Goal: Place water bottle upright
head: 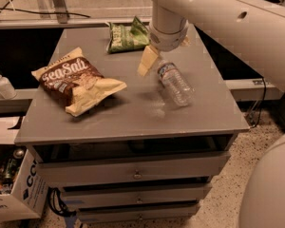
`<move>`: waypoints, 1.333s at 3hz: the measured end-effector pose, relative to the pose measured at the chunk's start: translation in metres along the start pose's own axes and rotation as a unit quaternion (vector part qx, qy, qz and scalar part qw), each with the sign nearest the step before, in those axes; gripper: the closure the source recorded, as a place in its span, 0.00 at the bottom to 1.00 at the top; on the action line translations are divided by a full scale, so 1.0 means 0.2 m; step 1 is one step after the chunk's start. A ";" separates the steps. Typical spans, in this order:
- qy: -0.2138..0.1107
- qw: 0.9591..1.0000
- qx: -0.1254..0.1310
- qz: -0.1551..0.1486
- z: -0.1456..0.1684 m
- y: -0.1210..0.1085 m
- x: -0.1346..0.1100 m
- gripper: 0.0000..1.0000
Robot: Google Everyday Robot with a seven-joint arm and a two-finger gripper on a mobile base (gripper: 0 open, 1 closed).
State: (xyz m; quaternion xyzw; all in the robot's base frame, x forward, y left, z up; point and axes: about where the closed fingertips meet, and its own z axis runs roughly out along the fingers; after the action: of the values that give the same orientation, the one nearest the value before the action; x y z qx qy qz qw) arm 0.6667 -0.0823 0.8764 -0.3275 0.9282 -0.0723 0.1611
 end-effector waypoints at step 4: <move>0.041 0.997 -0.018 0.059 0.23 -0.05 -0.01 0.16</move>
Offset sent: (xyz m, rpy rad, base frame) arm 0.0283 0.0053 -0.0265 0.0282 0.0635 -0.1001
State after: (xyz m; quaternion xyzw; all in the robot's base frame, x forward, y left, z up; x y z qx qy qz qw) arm 0.6893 -0.0897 0.8367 -0.2716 0.9530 -0.0591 0.1206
